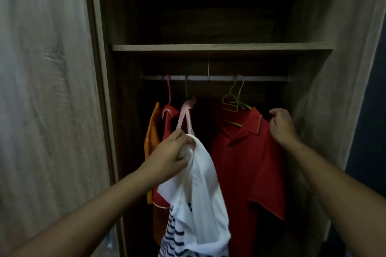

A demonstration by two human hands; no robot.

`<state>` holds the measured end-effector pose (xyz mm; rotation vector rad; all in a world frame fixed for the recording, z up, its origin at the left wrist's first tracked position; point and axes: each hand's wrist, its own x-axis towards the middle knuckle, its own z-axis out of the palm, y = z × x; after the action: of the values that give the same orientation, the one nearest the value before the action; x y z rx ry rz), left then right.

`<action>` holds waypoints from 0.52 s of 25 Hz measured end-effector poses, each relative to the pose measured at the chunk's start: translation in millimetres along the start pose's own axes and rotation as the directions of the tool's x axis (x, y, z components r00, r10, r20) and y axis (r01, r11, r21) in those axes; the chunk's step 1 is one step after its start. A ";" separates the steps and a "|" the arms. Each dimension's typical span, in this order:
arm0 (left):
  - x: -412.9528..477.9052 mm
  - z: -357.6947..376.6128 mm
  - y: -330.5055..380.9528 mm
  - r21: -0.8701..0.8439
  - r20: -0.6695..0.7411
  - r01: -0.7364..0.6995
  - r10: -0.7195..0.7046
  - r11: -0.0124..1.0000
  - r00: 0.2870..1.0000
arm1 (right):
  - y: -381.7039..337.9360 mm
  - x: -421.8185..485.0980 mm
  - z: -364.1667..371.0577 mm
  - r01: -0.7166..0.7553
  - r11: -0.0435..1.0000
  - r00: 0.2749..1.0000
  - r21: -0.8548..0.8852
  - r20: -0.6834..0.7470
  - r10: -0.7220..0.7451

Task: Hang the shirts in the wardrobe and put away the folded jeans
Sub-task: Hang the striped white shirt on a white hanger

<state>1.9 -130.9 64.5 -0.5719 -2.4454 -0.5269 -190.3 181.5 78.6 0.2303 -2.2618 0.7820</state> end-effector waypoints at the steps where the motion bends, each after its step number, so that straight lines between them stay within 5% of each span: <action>1: 0.7 1.5 0.8 0.005 0.003 0.010 -0.010 1.000 1.000 | 0.7 2.2 6.1 -0.036 0.999 0.998 -0.016 0.049 0.037; 10: -4.7 6.5 -7.1 0.035 0.007 0.060 -0.060 0.998 0.998 | -62.4 -20.0 50.0 0.263 0.961 0.931 0.088 0.240 -0.276; 13: -8.5 6.6 -9.3 0.030 0.006 0.091 -0.091 0.995 0.996 | -52.8 -9.4 48.2 0.163 0.979 0.976 -0.126 0.165 -0.141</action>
<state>0.8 -137.8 52.1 -0.4528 -2.4915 -0.5247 -191.6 109.9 70.1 0.4063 -2.3999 0.5402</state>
